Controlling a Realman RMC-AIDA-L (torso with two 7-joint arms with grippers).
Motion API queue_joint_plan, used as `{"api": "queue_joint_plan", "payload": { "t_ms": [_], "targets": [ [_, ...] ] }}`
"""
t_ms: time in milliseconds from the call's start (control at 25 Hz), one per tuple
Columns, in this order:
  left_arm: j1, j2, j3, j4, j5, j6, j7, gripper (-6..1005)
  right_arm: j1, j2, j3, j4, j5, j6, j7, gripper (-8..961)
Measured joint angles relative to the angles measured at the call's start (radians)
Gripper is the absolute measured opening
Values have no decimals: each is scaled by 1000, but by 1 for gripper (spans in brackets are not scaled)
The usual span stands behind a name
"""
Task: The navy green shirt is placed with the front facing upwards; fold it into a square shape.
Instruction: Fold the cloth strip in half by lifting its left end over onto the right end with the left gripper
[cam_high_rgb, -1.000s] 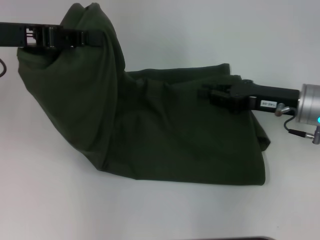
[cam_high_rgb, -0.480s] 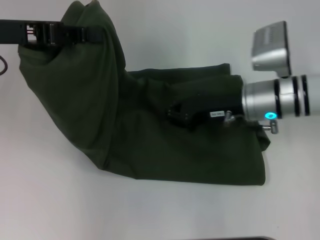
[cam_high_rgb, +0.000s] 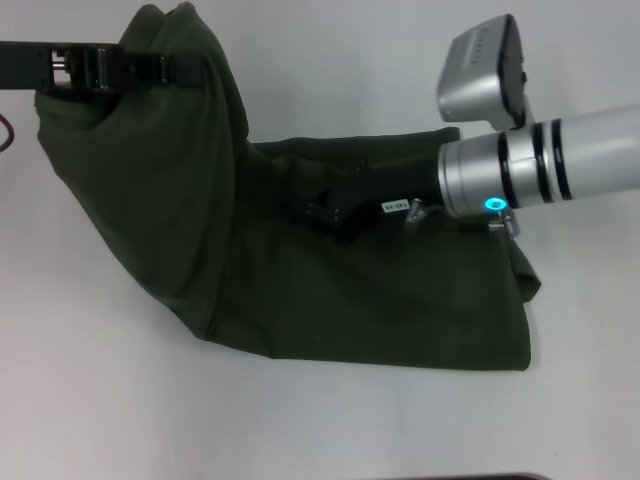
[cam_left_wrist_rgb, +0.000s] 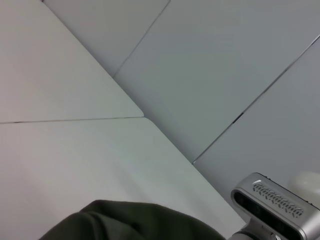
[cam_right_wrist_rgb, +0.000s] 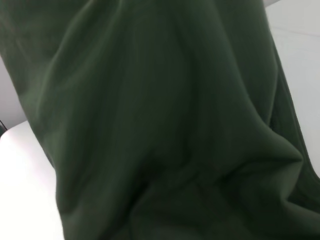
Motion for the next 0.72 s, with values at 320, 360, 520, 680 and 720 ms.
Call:
{"api": "queue_joint_plan", "payload": {
  "t_ms": [320, 360, 520, 680, 720],
  "targets": [
    [0, -1, 0, 0, 0, -4, 0, 46, 94, 6, -42, 81, 1, 92, -8, 3],
    [1, -1, 0, -1, 0, -5, 0, 46, 103, 6, -46, 90, 0, 108, -8, 3],
    [7, -1, 0, -5, 0, -14, 2, 45, 135, 9, -61, 122, -4, 177, -8, 2],
    [11, -1, 0, -9, 0, -26, 8, 45, 142, 12, -65, 123, -4, 191, -6, 2],
    [11, -1, 0, -9, 0, -28, 9, 45, 142, 12, -65, 123, -4, 192, -6, 2]
  ]
}}
